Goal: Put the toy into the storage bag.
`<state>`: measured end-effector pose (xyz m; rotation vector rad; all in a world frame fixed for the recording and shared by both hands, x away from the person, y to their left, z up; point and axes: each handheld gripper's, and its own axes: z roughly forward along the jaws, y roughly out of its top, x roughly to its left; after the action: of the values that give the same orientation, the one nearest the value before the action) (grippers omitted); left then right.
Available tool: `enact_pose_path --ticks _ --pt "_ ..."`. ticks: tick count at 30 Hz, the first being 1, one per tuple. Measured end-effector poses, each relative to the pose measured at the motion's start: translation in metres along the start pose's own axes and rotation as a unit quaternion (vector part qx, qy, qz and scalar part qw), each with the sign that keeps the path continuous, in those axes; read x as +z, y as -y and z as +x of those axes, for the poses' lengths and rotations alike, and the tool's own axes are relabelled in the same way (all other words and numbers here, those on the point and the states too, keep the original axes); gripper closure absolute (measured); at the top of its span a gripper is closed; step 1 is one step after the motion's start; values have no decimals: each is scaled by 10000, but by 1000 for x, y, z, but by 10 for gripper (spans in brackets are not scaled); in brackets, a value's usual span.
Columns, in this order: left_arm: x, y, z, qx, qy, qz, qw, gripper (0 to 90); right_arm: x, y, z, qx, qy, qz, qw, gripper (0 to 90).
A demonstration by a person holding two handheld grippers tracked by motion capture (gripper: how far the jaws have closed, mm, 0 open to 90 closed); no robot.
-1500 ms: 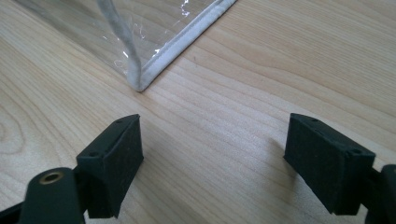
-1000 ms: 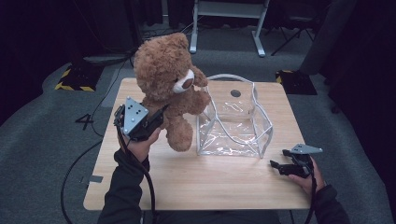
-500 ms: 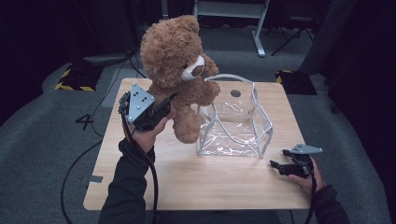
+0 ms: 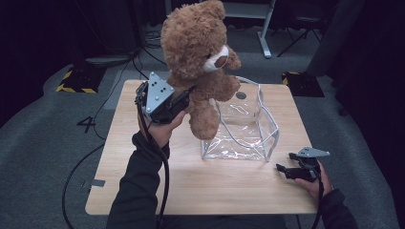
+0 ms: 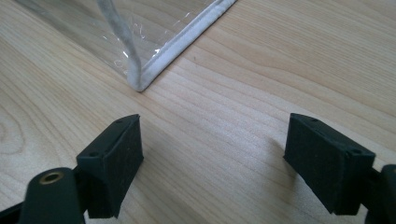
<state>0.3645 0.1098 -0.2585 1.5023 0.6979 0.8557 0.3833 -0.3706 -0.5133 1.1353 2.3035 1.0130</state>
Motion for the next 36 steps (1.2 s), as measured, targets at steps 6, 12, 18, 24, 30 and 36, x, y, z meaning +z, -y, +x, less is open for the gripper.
enact_pose_path --ticks 6,12,18,24,30,36 --pt "18 -7 -15 34 205 37 9998 645 0 0 0 2 -2 0 10000 191" --pt "36 -11 -28 -41 398 80 9992 645 0 0 0 1 0 -1 10000 191" --pt "55 -9 -41 -15 466 112 9988 644 0 0 0 2 -1 -3 10000 191" --pt "73 2 -57 21 525 237 9983 644 0 0 0 1 0 -5 10000 192" --pt "89 21 -65 -72 589 436 9973 643 0 0 0 4 0 -3 10000 191" --pt "94 30 -65 -29 463 527 9975 641 0 0 0 1 -1 -2 10000 191"
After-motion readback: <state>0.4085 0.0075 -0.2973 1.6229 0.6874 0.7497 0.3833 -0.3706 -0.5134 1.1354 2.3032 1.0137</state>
